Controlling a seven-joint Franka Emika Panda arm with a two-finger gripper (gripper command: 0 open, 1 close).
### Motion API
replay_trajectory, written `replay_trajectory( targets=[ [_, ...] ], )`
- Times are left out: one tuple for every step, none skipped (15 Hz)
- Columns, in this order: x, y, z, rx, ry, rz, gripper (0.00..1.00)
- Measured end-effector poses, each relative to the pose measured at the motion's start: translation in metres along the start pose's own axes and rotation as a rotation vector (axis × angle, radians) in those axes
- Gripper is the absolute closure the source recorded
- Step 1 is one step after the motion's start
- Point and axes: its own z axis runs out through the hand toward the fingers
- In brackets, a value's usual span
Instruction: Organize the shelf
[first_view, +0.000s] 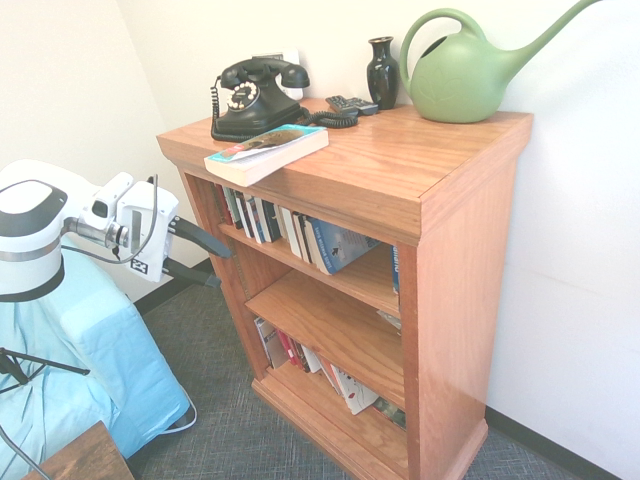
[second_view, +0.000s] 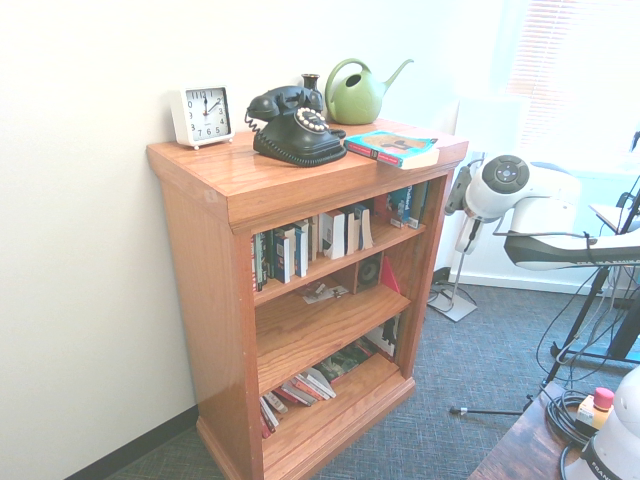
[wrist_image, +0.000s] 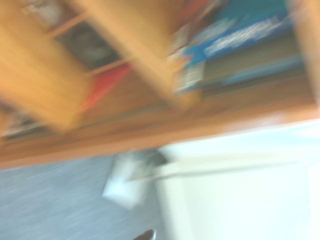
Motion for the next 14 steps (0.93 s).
replay_trajectory(
  targets=[
    [0.008, 0.0, -0.008, -0.021, 0.06, -0.028, 0.0],
    [0.015, -0.001, -0.015, -0.041, 0.119, -0.054, 0.0],
    [0.022, -0.003, -0.023, -0.059, 0.179, -0.077, 0.0],
    [0.026, -0.006, -0.03, -0.081, 0.244, -0.099, 0.0],
    [0.028, -0.009, -0.033, -0.097, 0.277, -0.112, 0.0],
    [0.029, -0.012, -0.034, -0.113, 0.303, -0.125, 0.0],
    [0.029, -0.015, -0.034, -0.12, 0.321, -0.14, 0.0],
    [0.03, -0.019, -0.035, -0.119, 0.338, -0.151, 0.0],
    [0.031, -0.023, -0.037, -0.115, 0.356, -0.16, 0.0],
    [0.033, -0.026, -0.04, -0.109, 0.376, -0.167, 0.0],
    [0.035, -0.03, -0.045, -0.1, 0.396, -0.175, 0.0],
    [0.039, -0.033, -0.05, -0.089, 0.413, -0.179, 0.0],
    [0.042, -0.038, -0.054, -0.08, 0.426, -0.184, 0.0],
    [0.046, -0.042, -0.056, -0.076, 0.439, -0.187, 0.0]
  ],
)
